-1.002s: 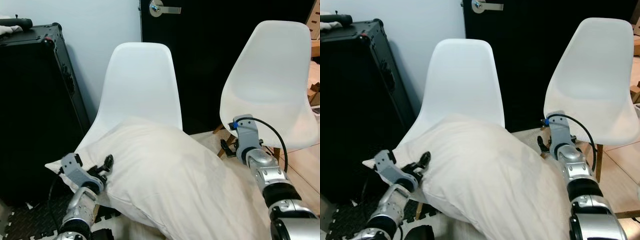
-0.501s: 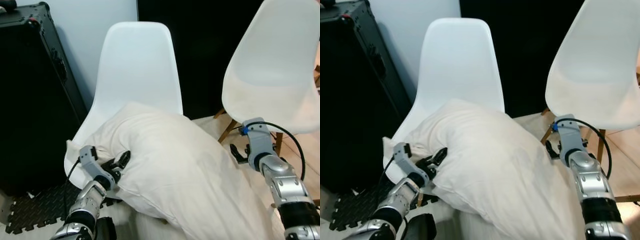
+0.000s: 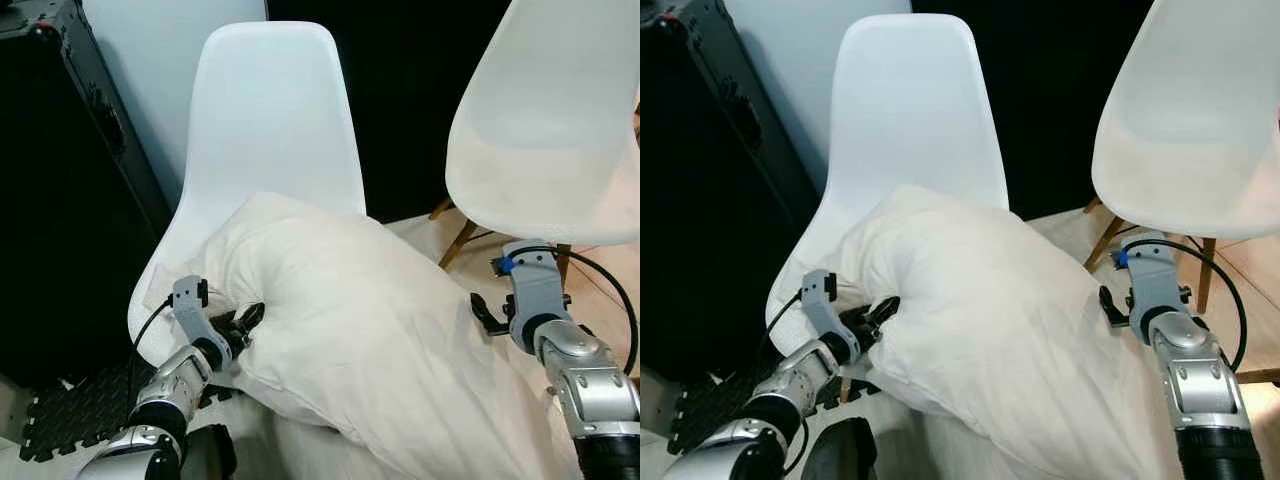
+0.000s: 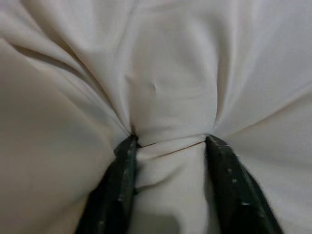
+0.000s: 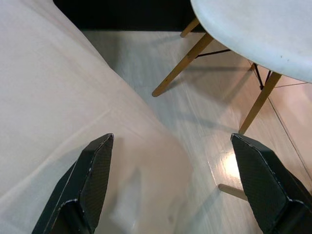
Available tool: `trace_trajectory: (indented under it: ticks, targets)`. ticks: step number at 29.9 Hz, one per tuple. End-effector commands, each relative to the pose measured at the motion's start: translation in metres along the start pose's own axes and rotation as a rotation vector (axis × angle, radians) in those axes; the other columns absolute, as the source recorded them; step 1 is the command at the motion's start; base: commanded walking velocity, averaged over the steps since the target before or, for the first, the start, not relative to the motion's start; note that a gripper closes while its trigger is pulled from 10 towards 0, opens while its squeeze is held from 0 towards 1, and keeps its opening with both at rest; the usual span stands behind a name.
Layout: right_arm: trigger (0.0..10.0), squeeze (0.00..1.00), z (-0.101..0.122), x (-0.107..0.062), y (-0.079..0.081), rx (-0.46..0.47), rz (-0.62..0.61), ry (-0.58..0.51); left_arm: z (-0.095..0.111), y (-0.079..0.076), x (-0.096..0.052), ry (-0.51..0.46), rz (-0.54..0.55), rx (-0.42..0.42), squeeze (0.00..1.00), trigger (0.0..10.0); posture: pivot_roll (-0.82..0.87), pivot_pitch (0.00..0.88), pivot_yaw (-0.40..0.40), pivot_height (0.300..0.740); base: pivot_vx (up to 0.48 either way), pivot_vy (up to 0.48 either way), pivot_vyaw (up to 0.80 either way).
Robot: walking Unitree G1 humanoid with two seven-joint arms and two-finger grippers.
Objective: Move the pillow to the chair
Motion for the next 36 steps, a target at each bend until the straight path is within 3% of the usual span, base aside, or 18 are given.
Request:
trace_trajectory:
  ticks: [1,13,18,20,23,24,25,26,27,28,29,33,36]
  targets:
    - [10.0,1.0,-0.002,-0.003,0.0,0.027,-0.002,0.007,-0.04,0.001,-0.009,0.189,0.025,-0.031,0.0,0.0,-0.13,0.279,0.025,0.496,0.0,0.0,0.0]
    - [10.0,1.0,0.007,-0.003,-0.003,0.03,-0.006,-0.007,-0.041,0.007,-0.012,0.188,0.06,-0.023,0.0,0.0,-0.13,0.243,0.02,0.496,0.0,0.0,0.0]
    - [10.0,1.0,0.01,0.0,-0.002,0.036,-0.008,-0.018,-0.012,0.012,-0.006,0.092,0.08,0.019,0.0,0.0,-0.12,0.22,0.024,0.496,0.0,0.0,0.0]
    - [10.0,1.0,0.012,0.002,0.0,0.041,-0.009,-0.024,0.008,0.013,-0.002,0.041,0.085,0.08,0.0,0.0,-0.12,0.207,0.028,0.496,0.0,0.0,0.0]
    - [10.0,1.0,0.012,0.004,0.001,0.045,-0.009,-0.028,0.019,0.013,0.0,0.013,0.091,0.11,0.0,0.0,-0.11,0.199,0.031,0.496,0.0,0.0,0.0]
    - [10.0,1.0,0.013,0.005,0.002,0.048,-0.008,-0.031,0.033,0.013,0.003,-0.028,0.102,0.139,0.0,0.0,-0.11,0.195,0.032,0.496,0.0,0.0,0.0]
    - [10.0,1.0,0.016,0.009,0.005,0.062,-0.006,-0.045,0.095,0.006,0.008,-0.21,0.118,0.301,0.0,0.0,-0.09,0.168,0.039,0.496,0.0,0.0,0.0]
    - [10.0,1.0,0.017,0.011,0.006,0.067,-0.005,-0.051,0.124,0.0,0.007,-0.297,0.122,0.374,0.0,0.0,-0.08,0.159,0.041,0.496,0.0,0.0,0.0]
    - [10.0,1.0,0.017,0.011,0.006,0.067,-0.005,-0.051,0.124,0.0,0.007,-0.297,0.122,0.374,0.0,0.0,-0.08,0.159,0.041,0.496,0.0,0.0,0.0]
    - [10.0,1.0,0.02,0.015,0.009,0.078,-0.003,-0.063,0.168,-0.011,0.0,-0.43,0.145,0.493,0.0,0.0,-0.06,0.137,0.045,0.496,0.0,0.0,0.0]
    - [10.0,1.0,0.02,0.015,0.009,0.078,-0.003,-0.063,0.168,-0.011,0.0,-0.43,0.145,0.493,0.0,0.0,-0.06,0.137,0.045,0.496,0.0,0.0,0.0]
    - [10.0,1.0,0.026,0.022,0.016,0.099,0.009,-0.084,0.23,-0.033,-0.021,-0.643,0.197,0.678,0.0,0.0,-0.04,0.102,0.047,0.496,0.0,0.0,0.0]
    - [10.0,1.0,0.029,0.024,0.018,0.105,0.014,-0.093,0.248,-0.041,-0.033,-0.718,0.222,0.752,0.0,0.0,-0.02,0.086,0.045,0.496,0.0,0.0,0.0]
Point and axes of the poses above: a point about 5 cm out from each wrist's last joint towards the gripper, its own x axis pointing out of the wrist towards the gripper, its own z axis along the axis of the wrist's last joint, y = z × x, the point moved 1 cm from there along x, pointing out of the wrist towards the gripper, and after that the axes turned 5 degrees about x, right-handed, at the moved point
